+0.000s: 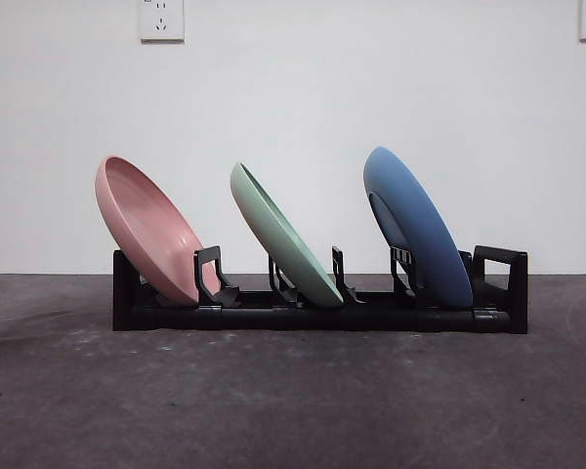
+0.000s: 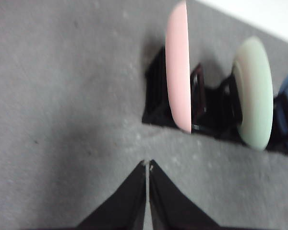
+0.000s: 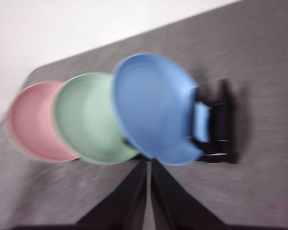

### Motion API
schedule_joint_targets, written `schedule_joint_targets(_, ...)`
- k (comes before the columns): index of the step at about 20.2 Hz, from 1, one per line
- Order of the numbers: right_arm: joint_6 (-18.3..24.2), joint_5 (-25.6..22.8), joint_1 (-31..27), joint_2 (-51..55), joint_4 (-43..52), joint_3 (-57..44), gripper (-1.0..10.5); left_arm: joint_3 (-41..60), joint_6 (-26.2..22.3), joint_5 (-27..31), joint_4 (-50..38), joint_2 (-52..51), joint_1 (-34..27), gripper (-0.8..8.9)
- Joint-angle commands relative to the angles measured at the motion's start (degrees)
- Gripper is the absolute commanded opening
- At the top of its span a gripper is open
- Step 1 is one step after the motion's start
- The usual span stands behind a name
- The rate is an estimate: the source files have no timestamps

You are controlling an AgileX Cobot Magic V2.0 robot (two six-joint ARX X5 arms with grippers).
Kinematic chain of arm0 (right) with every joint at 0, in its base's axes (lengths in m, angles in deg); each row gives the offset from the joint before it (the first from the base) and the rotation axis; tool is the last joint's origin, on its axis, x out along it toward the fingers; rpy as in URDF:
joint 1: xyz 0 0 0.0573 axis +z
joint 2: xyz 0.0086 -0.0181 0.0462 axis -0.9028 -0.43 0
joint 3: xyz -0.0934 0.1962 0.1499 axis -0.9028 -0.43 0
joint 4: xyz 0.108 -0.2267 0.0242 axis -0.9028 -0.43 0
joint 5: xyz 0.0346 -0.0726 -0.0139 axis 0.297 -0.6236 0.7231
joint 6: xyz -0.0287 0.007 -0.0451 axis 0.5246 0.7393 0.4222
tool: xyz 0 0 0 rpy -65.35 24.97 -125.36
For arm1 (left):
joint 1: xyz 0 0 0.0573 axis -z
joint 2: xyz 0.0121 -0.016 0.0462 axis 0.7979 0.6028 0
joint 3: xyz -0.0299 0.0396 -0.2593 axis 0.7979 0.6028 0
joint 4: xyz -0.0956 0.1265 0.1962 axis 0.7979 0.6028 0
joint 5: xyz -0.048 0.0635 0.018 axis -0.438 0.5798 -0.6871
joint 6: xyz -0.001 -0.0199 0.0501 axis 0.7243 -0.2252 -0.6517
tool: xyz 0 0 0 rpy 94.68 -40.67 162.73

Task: Place the plate

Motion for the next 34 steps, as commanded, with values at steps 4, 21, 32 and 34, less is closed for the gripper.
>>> schedule_joint_targets(4, 7.76, 5.27, 5.42, -15.54, -4.59, 13.92, 0.1, -5.9, -3.85, -8.57, 2.47, 8.11, 0.09, 0.11)
schedule_joint_targets(21, 17.53, -22.12, 27.89, -46.93, -20.59, 40.94, 2.3, -10.54, -11.26, -8.59, 6.86, 17.35, 0.09, 2.23)
schedule_joint_targets(32, 17.29, -31.63, 31.63, -51.15, -21.7, 42.6, 2.4, -10.54, -11.54, -8.59, 6.67, 17.35, 0.09, 2.23)
schedule_joint_targets(34, 17.29, -33.86, 32.15, -51.15, -21.79, 44.11, 2.4, -10.54, -11.58, -8.59, 6.69, 17.35, 0.09, 2.23)
